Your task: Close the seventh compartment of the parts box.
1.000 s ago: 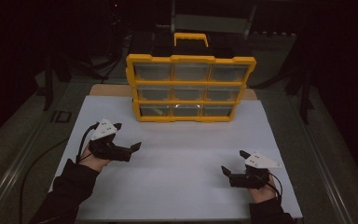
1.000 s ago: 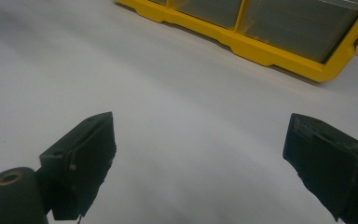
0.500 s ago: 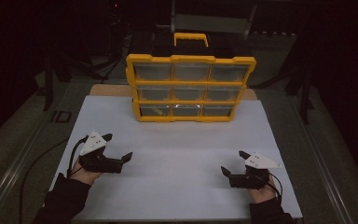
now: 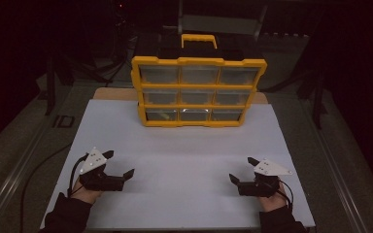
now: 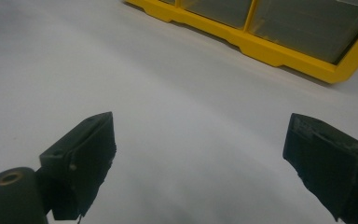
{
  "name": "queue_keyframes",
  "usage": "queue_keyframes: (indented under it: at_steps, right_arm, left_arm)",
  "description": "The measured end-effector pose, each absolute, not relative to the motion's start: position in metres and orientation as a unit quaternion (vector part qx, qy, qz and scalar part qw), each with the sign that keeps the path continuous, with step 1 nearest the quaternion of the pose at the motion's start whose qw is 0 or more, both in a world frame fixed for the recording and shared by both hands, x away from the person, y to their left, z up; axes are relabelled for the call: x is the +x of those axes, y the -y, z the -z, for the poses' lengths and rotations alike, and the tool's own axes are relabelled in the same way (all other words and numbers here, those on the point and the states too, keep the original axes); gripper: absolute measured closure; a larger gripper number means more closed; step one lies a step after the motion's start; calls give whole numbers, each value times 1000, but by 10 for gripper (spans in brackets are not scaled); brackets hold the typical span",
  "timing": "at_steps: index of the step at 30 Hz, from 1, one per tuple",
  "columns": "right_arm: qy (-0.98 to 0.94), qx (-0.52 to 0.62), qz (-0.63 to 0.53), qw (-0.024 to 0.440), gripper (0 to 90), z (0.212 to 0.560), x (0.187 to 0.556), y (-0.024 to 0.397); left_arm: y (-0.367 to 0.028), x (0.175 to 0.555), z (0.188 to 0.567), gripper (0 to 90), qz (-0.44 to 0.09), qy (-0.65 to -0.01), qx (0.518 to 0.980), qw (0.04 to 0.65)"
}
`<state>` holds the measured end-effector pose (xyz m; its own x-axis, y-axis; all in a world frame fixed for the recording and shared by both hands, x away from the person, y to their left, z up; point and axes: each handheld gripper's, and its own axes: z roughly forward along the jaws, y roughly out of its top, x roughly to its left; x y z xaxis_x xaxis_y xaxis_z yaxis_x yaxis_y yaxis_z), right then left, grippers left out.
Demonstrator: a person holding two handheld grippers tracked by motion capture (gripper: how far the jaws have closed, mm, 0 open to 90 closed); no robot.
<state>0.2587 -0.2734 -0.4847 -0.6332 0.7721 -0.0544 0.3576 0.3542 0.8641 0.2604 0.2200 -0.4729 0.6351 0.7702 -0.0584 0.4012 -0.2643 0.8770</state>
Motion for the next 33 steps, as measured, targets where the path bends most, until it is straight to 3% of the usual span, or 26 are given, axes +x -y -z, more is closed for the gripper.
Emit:
queue_keyframes:
  at_steps: [13,33]
  right_arm:
    - [-790,357,-442,231,93,485,258,273]
    - [-792,356,-439,231,93,488,257,275]
  left_arm:
    - [-223,253,497,7,-239,-395,759,459]
    - [-224,254,509,8,-258,-383,742,487]
